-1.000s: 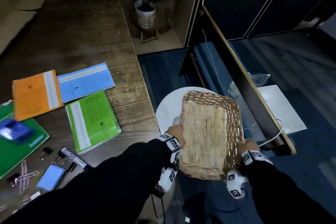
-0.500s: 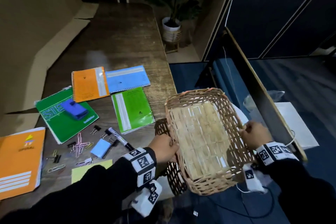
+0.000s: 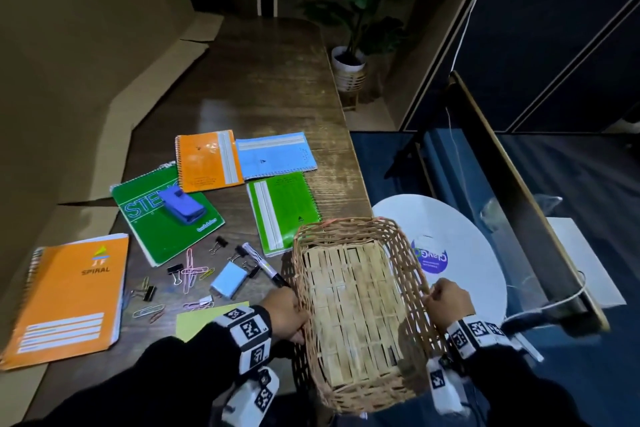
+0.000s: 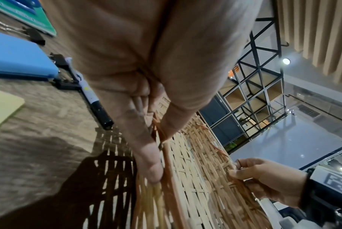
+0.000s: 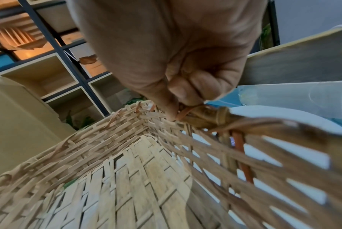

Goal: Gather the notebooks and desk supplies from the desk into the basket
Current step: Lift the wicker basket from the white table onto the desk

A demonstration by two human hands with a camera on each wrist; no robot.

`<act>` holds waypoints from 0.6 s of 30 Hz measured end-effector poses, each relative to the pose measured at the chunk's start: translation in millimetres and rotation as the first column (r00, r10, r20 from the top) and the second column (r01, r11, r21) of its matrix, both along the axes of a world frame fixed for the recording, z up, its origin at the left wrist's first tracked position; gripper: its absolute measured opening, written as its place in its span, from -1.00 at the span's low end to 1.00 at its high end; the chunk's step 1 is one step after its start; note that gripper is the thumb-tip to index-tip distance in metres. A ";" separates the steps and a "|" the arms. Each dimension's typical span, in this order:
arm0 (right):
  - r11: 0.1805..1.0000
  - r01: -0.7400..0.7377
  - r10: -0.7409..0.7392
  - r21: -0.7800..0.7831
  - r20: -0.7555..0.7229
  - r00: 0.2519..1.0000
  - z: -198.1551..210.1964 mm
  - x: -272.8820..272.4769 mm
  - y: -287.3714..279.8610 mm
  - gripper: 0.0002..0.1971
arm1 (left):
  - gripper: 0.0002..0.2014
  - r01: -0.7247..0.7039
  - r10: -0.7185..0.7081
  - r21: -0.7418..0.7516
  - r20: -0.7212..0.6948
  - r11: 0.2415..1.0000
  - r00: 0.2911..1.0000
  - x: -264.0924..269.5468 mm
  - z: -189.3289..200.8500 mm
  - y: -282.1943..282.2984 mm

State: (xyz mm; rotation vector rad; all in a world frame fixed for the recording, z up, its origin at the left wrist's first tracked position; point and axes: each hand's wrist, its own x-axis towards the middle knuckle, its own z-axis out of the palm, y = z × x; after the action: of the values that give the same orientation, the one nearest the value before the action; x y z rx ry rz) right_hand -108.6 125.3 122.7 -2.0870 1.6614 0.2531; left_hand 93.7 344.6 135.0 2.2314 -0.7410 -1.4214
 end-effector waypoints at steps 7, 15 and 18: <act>0.998 0.046 -0.046 -0.030 -0.003 0.999 4.5 3.2 13.8 -0.83 | -0.66 -0.027 0.031 0.038 -0.095 0.999 0.995 11.3 -10.5 10.5; 0.996 0.080 -0.081 -0.031 -0.036 0.996 6.1 8.8 27.6 -0.80 | -0.58 0.014 -0.011 -0.107 0.023 0.994 1.000 27.3 -8.5 41.0; 0.997 0.066 -0.071 -0.049 -0.089 0.993 14.5 14.0 32.7 -0.72 | -0.69 -0.029 0.029 -0.121 0.005 0.992 1.000 43.0 -12.2 65.4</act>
State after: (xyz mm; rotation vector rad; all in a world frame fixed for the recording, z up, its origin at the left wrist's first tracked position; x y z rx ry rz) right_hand -94.6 157.9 137.2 -2.0753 1.8047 0.2944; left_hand 136.6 410.0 122.8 2.1466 -0.7729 -1.3196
